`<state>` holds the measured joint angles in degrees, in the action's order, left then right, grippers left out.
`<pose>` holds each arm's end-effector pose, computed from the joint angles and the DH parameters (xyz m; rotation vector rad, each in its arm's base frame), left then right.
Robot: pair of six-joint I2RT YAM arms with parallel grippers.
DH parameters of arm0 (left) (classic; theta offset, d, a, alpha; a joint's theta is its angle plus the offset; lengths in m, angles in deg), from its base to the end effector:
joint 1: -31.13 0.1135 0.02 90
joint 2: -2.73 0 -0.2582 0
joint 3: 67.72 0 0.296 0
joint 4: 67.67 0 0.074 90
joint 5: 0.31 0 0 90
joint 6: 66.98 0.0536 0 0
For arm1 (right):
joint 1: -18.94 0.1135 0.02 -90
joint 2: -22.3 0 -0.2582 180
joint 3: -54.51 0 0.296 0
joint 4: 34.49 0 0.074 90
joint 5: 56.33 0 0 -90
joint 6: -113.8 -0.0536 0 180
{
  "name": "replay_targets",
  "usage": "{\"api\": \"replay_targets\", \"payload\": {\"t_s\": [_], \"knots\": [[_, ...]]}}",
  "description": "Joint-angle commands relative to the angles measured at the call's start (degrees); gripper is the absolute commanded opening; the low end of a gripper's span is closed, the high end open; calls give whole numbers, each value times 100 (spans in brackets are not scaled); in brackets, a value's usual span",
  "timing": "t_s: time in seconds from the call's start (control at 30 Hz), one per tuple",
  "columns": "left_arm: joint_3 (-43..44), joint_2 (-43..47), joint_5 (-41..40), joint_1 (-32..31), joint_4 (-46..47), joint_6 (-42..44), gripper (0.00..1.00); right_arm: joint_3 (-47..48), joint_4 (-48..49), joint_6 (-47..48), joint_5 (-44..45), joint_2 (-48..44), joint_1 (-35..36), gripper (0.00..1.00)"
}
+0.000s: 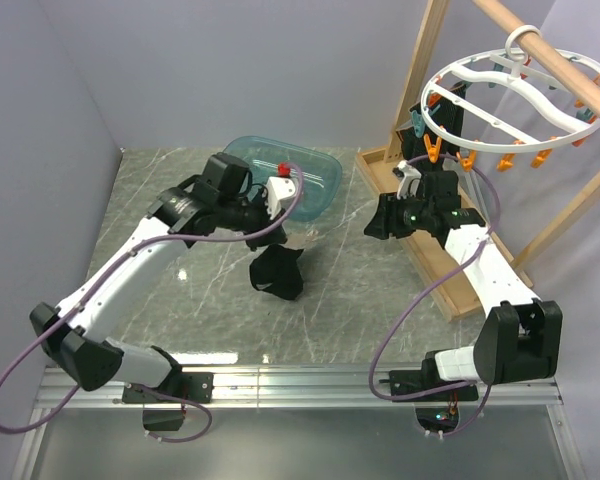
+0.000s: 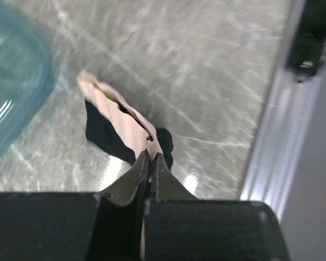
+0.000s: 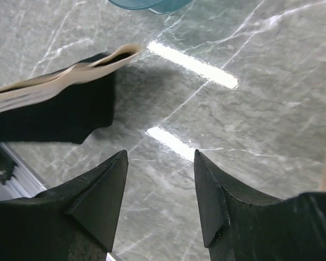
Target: Clip the underwear to the hanger
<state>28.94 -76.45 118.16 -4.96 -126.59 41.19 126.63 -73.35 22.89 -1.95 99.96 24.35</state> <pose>0.2635 -0.2237 0.3759 1.2714 1.9093 -0.7312 0.3390 0.0635 0.2549 -0.3955 2.2566 0.7809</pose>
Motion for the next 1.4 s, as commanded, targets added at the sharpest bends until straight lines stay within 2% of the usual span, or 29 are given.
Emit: {"api": "replay_targets", "payload": {"t_s": [0.0, 0.13, 0.27, 0.37, 0.43, 0.6, 0.7, 0.93, 1.13, 1.3, 1.37], "knots": [[494, 499, 967, -3, -507, 512, 0, 172, -123, 476, 99, -252, -93, 59], [617, 912, 1178, -3, -499, 512, 0, 40, -185, 819, 64, -349, -154, 57], [-40, 1184, 1118, 32, -455, 529, 0, -22, -220, 1022, -191, -331, -172, 56], [-892, 1273, 1239, 462, -43, 337, 0, -48, -255, 944, -577, -156, -172, 54], [-1331, 1195, 1301, 980, 168, 240, 0, -101, -211, 838, -788, -7, -163, 53], [-1720, 545, 1329, 2271, 73, 502, 0, -381, 219, 277, -965, 318, -128, 45], [-1992, 254, 1171, 2624, 283, 652, 0, -496, 465, -74, -1035, 573, -14, 43], [-2441, -80, 582, 2933, 925, 696, 0, -549, 913, -778, -991, 1206, 715, 41], [-2511, -212, 634, 2994, 1022, 670, 0, -84, 1064, -1447, -386, 2111, 1708, 41], [-2538, -142, 607, 3003, 1110, 573, 0, 821, 221, -1544, 1176, 2779, 2507, 43], [-2555, -89, 633, 3003, 1145, 530, 0, 1111, -70, -1658, 1250, 3008, 2614, 45]]}}
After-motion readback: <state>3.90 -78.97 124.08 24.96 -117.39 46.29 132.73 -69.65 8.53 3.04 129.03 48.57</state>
